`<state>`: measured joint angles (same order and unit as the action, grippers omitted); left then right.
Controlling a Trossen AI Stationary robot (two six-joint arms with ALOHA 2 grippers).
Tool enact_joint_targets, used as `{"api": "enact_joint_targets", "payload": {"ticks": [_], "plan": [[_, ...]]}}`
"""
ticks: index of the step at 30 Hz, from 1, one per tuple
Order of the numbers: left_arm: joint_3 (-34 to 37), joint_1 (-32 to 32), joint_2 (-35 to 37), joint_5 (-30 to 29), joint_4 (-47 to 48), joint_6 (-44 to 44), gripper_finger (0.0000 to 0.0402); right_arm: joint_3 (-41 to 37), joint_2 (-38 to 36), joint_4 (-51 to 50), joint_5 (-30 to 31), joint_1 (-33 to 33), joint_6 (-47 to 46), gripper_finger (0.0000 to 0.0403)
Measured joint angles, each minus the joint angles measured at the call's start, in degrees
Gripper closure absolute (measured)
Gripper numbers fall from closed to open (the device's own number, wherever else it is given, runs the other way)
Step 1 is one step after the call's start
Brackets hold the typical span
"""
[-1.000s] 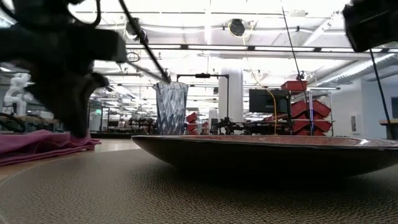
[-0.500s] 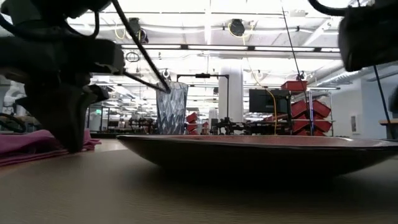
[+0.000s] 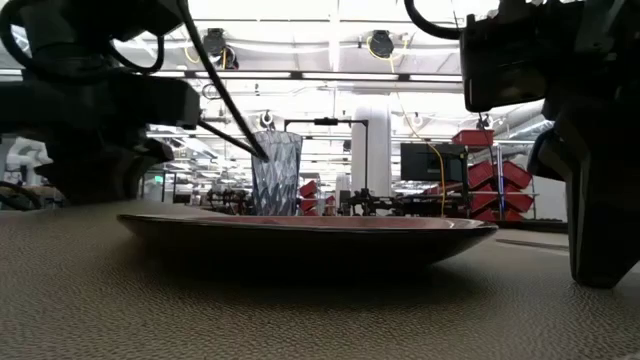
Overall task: Set table place
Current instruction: Adjust the gray placemat, then put the pink spoon on the right side of the blue table knife
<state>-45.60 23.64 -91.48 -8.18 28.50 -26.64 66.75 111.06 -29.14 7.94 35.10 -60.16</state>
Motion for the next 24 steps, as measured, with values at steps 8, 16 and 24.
{"api": "enact_joint_targets", "payload": {"ticks": [8, 16, 24], "plan": [[-0.64, -0.58, 1.09, -8.01, 10.53, -3.13, 0.0402, 1.36, 0.15, -0.76, 0.73, 0.94, -0.11, 0.0396], [-3.35, -4.27, 1.60, -11.92, 26.96, -13.80, 0.0402, 7.09, 0.45, -5.26, 2.71, 1.07, 2.70, 0.0397], [4.61, -5.71, 2.39, -10.74, 29.19, -22.19, 0.0393, 9.61, 0.30, -5.70, 3.11, 2.91, 6.01, 0.0387]]}}
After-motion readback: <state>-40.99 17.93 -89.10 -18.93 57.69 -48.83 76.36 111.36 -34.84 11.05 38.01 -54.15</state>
